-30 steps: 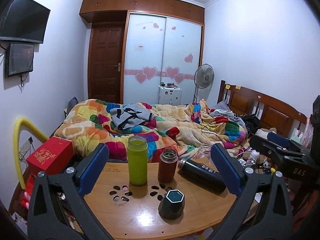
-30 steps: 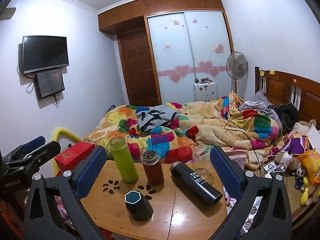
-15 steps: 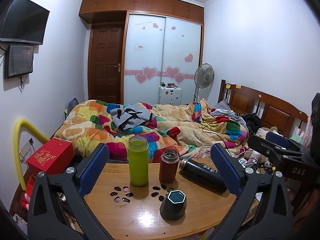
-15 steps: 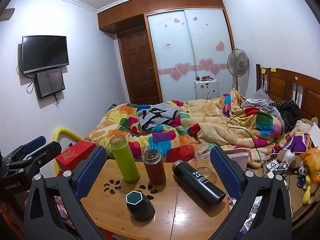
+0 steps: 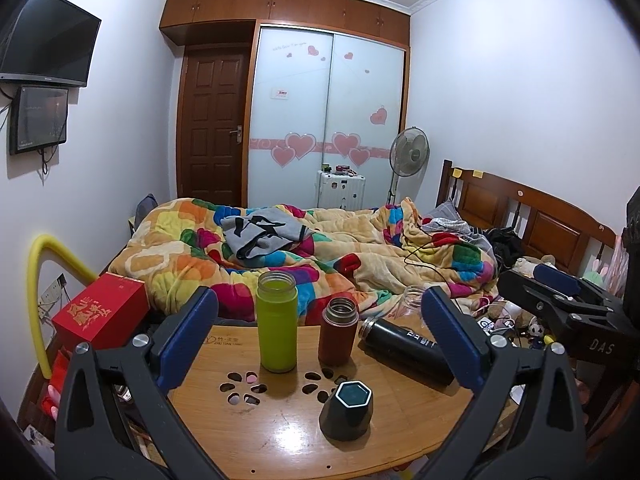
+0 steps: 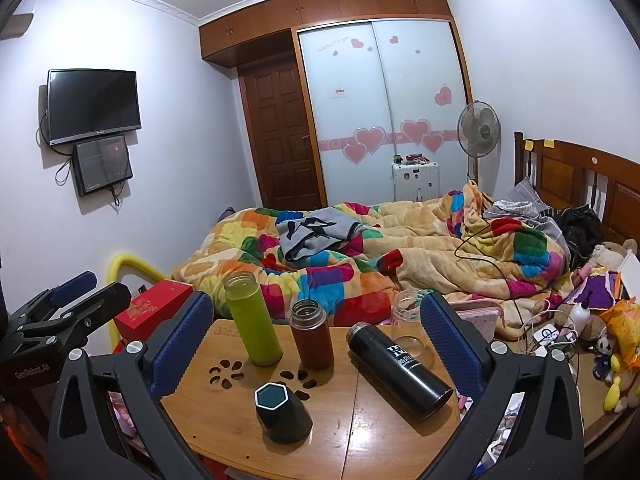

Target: Flip cup upside down

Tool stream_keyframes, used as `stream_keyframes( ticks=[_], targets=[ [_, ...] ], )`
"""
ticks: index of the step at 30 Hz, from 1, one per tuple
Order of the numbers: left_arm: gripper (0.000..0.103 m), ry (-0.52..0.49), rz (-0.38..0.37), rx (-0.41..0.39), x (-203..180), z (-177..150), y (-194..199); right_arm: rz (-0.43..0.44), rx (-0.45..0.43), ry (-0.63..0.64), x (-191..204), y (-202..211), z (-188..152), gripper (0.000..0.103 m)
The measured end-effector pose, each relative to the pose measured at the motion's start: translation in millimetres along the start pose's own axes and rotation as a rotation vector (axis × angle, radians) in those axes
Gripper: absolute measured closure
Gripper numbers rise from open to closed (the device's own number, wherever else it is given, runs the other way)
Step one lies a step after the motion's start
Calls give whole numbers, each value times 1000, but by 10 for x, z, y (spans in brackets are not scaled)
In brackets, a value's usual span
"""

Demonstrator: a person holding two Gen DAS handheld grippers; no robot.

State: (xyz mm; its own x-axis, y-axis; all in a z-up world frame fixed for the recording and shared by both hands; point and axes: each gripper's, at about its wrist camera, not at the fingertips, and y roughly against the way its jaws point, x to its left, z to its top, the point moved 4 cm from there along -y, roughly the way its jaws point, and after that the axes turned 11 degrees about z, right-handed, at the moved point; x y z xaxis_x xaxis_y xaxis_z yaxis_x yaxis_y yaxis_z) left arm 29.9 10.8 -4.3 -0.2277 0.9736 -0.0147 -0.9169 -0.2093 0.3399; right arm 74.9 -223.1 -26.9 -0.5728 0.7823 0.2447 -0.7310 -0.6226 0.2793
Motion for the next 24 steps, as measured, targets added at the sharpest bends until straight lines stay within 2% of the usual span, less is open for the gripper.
stream_keyframes(
  ticks=[24],
  targets=[
    [0, 3, -5, -14, -64, 17, 34, -1, -7, 2, 50, 13, 7, 0]
  ],
)
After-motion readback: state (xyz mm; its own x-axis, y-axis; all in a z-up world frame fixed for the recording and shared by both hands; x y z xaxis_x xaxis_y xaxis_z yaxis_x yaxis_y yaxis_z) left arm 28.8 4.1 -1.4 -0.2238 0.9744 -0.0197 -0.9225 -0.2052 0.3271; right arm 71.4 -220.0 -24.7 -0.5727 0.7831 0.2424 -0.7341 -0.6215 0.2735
